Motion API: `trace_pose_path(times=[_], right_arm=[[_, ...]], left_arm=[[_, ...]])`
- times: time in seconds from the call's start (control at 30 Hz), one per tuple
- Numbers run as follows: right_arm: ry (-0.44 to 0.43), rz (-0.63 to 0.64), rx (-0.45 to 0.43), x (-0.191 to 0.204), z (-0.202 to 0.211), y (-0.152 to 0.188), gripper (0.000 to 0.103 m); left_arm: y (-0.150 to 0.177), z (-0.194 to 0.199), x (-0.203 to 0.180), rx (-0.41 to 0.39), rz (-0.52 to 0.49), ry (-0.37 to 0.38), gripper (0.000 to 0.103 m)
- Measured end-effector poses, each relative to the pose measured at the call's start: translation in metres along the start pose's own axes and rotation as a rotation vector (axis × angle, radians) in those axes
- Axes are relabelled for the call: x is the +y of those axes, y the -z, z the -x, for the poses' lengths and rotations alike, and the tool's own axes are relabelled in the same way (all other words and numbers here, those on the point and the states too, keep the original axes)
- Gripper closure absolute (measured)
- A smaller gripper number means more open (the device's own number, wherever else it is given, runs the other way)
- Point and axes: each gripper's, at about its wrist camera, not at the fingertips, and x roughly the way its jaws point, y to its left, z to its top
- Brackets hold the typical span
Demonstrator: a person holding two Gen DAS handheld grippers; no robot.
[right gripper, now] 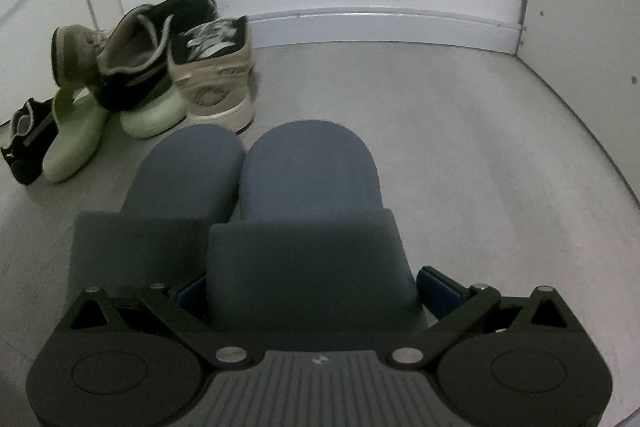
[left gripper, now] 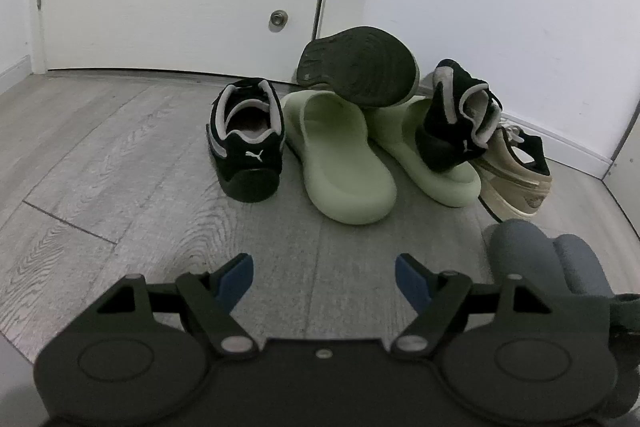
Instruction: Organize scattered shoes
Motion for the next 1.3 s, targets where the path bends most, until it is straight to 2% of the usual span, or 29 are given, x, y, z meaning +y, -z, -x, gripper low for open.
trace_pose_path(times=[0.3,0.6,0.7,0.9,1.07,1.3], right_arm=[[-0.079,0.090,0.007,0.057,-0.009,0.000,0.001],[-0.085,0.106,0.048,0.130,-0.019,-0.009,0.000],[-0.062,0.100,0.069,0.154,-0.024,-0.013,0.000],[-0.066,0.110,0.102,0.184,-0.026,-0.014,0.000],[-0.064,0.096,0.158,0.200,-0.030,-0.018,0.000],[-0.156,0.141,0.182,0.231,-0.035,-0.020,0.000]], left_arm=[[-0.001,0.003,0.004,-0.007,0.010,0.010,0.024],[-0.005,0.006,0.013,-0.021,0.038,0.021,0.024],[-0.007,0.009,0.020,-0.032,0.062,0.021,0.024],[-0.010,0.012,0.037,-0.037,0.135,0.031,0.024],[-0.012,0.014,0.042,-0.042,0.158,0.035,0.024],[-0.013,0.016,0.044,-0.050,0.150,0.029,0.024]])
